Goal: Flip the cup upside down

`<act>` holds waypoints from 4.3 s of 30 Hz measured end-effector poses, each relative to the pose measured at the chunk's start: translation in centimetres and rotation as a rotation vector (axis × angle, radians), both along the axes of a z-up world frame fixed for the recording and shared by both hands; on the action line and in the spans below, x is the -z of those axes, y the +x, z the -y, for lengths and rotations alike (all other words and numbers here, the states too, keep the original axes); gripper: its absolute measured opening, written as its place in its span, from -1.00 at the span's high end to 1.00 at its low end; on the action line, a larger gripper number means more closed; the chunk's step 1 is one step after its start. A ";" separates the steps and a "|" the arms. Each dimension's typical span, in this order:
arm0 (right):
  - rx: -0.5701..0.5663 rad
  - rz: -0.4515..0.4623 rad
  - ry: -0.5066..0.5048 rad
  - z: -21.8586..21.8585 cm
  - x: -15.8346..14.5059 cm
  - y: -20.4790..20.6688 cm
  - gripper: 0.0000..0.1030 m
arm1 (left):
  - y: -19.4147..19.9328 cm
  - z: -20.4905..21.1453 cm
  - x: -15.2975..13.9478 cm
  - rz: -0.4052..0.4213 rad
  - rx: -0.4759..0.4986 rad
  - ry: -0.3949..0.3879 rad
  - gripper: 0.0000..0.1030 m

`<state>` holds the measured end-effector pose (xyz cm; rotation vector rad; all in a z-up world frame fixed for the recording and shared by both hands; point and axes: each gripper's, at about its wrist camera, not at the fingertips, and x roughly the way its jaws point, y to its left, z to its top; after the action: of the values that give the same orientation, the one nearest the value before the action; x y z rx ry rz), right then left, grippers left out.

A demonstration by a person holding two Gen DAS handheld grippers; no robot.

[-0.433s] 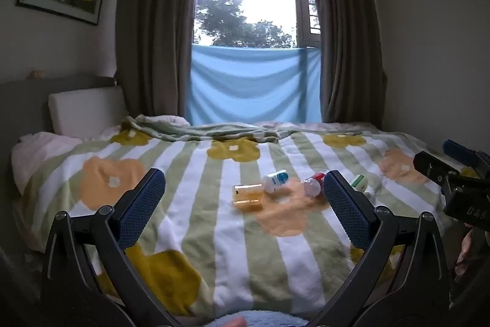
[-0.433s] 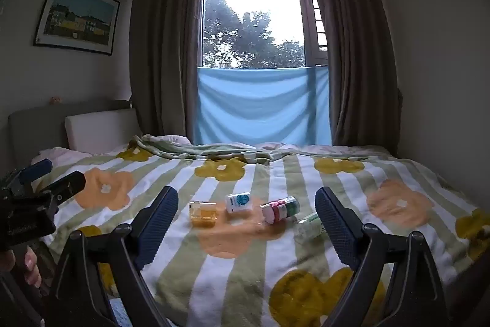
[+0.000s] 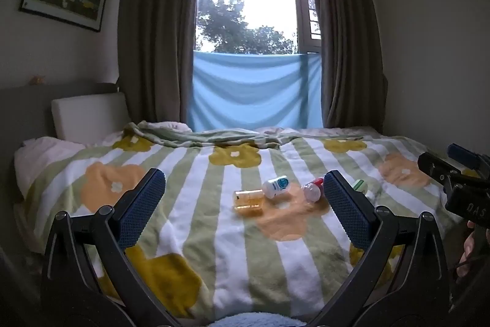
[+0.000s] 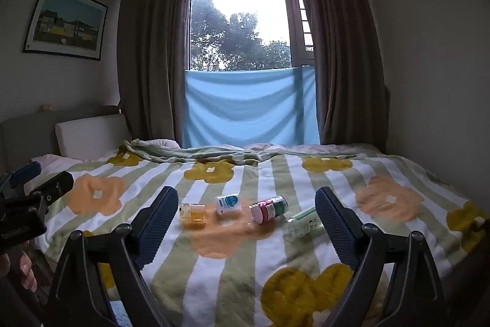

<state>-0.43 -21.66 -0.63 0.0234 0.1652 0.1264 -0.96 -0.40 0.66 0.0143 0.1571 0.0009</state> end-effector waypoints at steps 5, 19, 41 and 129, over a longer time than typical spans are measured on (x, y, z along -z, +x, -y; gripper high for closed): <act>0.009 -0.006 -0.009 0.2 -0.1 0.0 -0.73 | -0.3 0.2 0.1 0.004 -0.015 0.007 -0.99; 0.041 -0.013 -0.033 0.4 0.0 0.0 -0.73 | -0.2 0.6 0.1 -0.003 -0.011 0.007 -0.99; 0.043 -0.012 -0.038 0.3 -0.3 0.1 -0.73 | 0.0 1.2 0.3 -0.006 0.005 -0.003 -0.99; 0.097 -0.352 0.044 7.8 11.8 15.9 -0.73 | 49.9 11.3 20.5 -0.844 0.491 0.652 -0.70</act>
<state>15.46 -29.43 -12.46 0.0975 0.5117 0.0280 48.91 -11.73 -19.83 0.7110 0.9887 -0.4490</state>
